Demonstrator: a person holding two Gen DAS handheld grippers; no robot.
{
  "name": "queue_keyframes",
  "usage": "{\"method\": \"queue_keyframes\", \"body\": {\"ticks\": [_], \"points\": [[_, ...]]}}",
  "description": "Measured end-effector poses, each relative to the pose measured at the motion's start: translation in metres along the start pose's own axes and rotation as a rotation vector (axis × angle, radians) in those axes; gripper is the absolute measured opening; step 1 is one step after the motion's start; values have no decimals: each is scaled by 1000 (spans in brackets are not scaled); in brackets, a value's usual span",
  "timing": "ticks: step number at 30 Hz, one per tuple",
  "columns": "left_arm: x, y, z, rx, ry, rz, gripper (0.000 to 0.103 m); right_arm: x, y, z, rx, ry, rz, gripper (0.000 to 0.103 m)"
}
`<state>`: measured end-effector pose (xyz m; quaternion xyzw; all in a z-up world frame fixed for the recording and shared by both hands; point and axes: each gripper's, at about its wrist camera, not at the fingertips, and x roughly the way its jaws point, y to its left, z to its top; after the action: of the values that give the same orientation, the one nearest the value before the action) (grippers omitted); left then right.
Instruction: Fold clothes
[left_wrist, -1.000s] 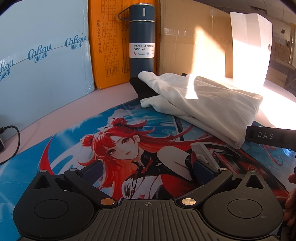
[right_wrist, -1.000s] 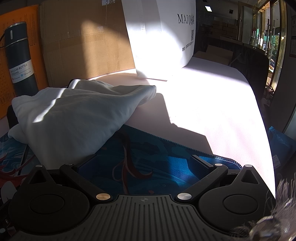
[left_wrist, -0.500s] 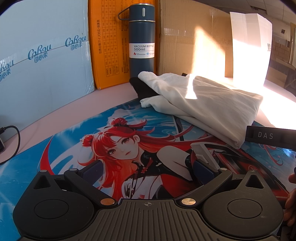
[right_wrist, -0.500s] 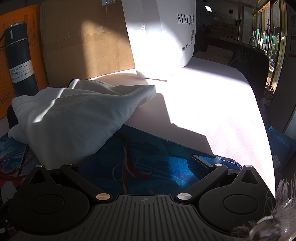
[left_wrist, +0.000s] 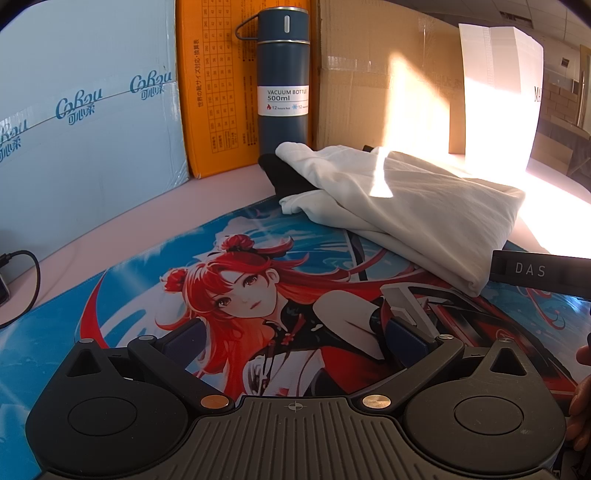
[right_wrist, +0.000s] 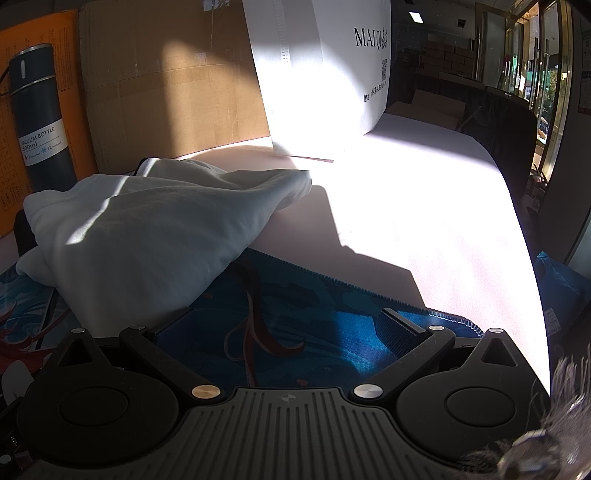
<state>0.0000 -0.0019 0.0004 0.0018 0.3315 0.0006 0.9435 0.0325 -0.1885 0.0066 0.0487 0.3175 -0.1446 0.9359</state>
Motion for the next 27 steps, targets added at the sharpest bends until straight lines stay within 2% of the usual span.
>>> {"method": "queue_keyframes", "body": {"ticks": [27], "points": [[1, 1, 0, 1, 0, 2, 103, -1, 1, 0, -2, 0, -1, 103]]}}
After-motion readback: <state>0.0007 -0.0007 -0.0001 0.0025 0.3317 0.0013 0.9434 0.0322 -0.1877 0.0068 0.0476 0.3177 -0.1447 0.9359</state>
